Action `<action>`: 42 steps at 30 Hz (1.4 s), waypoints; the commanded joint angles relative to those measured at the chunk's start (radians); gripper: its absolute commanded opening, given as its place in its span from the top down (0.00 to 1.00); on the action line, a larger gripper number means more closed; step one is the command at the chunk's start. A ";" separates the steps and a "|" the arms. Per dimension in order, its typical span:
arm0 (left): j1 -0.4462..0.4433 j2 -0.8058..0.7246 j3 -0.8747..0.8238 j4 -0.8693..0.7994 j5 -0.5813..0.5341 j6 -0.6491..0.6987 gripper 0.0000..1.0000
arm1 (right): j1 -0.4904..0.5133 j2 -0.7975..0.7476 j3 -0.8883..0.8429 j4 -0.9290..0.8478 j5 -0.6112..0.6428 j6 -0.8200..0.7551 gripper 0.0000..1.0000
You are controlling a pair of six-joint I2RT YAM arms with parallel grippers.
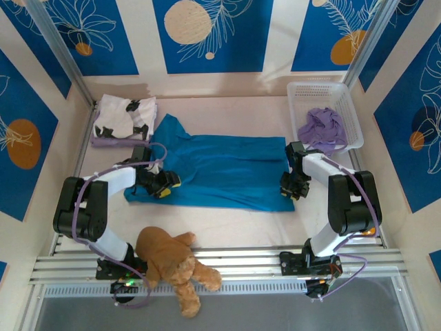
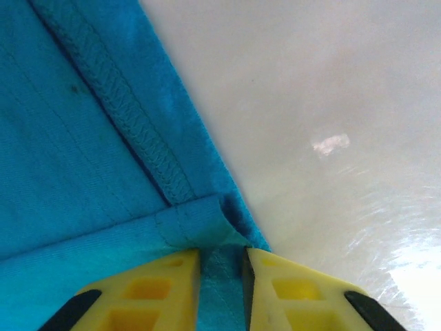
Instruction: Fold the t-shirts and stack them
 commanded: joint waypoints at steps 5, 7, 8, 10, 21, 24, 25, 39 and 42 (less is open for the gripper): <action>-0.010 0.029 0.003 -0.036 -0.020 0.027 0.43 | -0.010 -0.073 0.031 -0.039 0.000 -0.001 0.88; -0.010 0.029 0.000 -0.033 -0.020 0.027 0.43 | -0.018 -0.084 0.034 -0.042 -0.006 -0.004 0.94; -0.010 0.030 0.000 -0.033 -0.020 0.029 0.43 | -0.019 -0.088 0.034 -0.042 -0.011 -0.004 0.98; -0.010 0.032 -0.002 -0.037 -0.021 0.030 0.43 | -0.024 -0.097 0.038 -0.045 -0.014 -0.006 1.00; -0.010 0.030 -0.020 -0.031 -0.022 0.034 0.43 | -0.030 -0.096 -0.004 -0.040 -0.021 0.012 0.82; -0.009 0.032 -0.022 -0.032 -0.023 0.035 0.43 | -0.030 -0.090 -0.023 -0.021 -0.021 0.021 0.80; -0.010 0.032 -0.022 -0.032 -0.023 0.035 0.43 | -0.030 -0.085 -0.023 -0.017 -0.020 0.020 0.80; -0.010 0.036 -0.023 -0.037 -0.027 0.038 0.43 | -0.025 -0.006 -0.031 0.023 -0.039 0.020 0.87; -0.009 0.041 -0.025 -0.036 -0.026 0.040 0.43 | -0.026 -0.012 -0.028 0.019 -0.037 0.016 0.93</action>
